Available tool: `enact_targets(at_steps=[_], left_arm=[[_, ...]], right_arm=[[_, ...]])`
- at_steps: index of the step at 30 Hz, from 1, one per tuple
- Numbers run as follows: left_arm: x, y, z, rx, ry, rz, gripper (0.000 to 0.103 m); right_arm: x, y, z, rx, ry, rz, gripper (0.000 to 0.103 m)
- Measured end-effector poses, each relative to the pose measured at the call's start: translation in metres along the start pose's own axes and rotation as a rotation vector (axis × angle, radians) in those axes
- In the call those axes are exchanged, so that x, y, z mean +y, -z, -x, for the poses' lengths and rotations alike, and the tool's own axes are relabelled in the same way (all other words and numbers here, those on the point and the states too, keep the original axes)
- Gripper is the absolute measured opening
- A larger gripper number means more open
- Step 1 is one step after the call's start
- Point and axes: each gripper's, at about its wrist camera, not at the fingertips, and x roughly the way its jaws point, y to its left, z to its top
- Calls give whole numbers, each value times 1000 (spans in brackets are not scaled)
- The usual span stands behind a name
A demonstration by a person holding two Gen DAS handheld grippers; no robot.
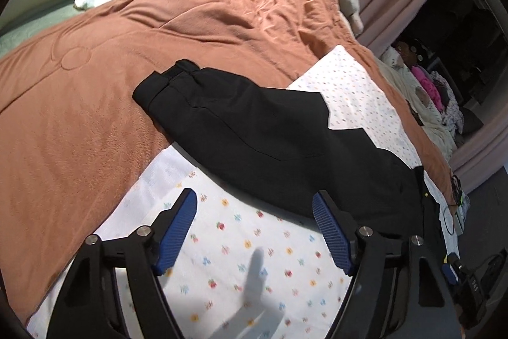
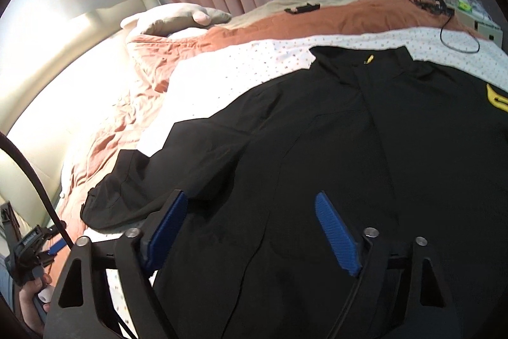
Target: Fold large clothes
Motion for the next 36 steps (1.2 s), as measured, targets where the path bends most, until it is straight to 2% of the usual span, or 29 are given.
enact_targets(at_steps=[3, 5, 7, 10, 11, 12, 14, 16, 22, 26, 32, 33, 35, 36], left_arm=[[8, -7, -23, 22, -10, 27, 66], [12, -12, -40, 39, -29, 30, 64], [18, -15, -56, 57, -72, 37, 59], [27, -22, -71, 48, -84, 58, 53], [26, -25, -73, 34, -104, 46, 44], [27, -29, -75, 27, -119, 39, 29], [28, -36, -76, 19, -119, 45, 13], [24, -43, -71, -14, -111, 23, 8], [-6, -65, -31, -122, -81, -61, 4], [-47, -83, 3, -188, -43, -150, 3], [-122, -98, 54, -266, 48, -244, 3], [-137, -99, 62, -274, 62, -261, 3], [-163, -97, 74, -285, 95, -292, 3], [-177, -95, 80, -291, 113, -309, 3]], right_arm=[[-1, -9, -25, 43, -19, -13, 56], [-2, -13, -38, 59, -24, -20, 51], [-4, -19, -54, 82, -31, -40, 39], [-8, -26, -76, 108, -63, -85, 30], [-8, -28, -85, 115, -78, -97, 27], [-9, -31, -92, 124, -87, -106, 24], [-11, -34, -104, 132, -104, -126, 23], [-13, -35, -116, 140, -130, -152, 21], [-16, -32, -164, 186, -217, -222, 21], [-28, -27, -195, 233, -212, -249, 20], [-39, -41, -186, 235, -261, -299, 21], [-40, -44, -181, 234, -262, -303, 25], [-48, -49, -167, 214, -272, -319, 42], [-50, -49, -159, 203, -274, -326, 55]])
